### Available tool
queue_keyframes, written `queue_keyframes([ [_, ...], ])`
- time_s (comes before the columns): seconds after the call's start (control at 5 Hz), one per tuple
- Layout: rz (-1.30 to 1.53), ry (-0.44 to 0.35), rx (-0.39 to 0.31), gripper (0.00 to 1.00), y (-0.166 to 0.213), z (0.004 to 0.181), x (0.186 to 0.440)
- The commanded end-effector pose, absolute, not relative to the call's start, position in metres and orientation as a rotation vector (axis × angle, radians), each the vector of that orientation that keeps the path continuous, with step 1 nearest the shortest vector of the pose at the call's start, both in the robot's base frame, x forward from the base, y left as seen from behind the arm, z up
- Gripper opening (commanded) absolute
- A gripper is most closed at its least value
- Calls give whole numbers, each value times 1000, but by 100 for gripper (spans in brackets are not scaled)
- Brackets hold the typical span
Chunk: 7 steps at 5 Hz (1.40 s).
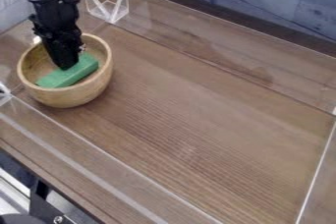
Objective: Move green stick from inside the wooden bowl to the table next to it
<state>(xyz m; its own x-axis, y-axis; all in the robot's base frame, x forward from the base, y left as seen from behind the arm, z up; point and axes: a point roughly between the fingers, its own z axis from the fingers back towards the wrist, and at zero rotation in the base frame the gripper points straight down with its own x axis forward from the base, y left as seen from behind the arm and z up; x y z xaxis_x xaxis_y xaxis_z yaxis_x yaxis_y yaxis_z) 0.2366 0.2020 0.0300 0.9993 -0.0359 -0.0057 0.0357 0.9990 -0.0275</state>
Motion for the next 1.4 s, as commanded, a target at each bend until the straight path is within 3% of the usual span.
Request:
queue_keyframes([
  [0.0,44,21,-60,0,219,27,211],
  [0.2,74,13,-76,0,213,41,205],
  [1.2,199,-31,-141,0,211,54,222],
])
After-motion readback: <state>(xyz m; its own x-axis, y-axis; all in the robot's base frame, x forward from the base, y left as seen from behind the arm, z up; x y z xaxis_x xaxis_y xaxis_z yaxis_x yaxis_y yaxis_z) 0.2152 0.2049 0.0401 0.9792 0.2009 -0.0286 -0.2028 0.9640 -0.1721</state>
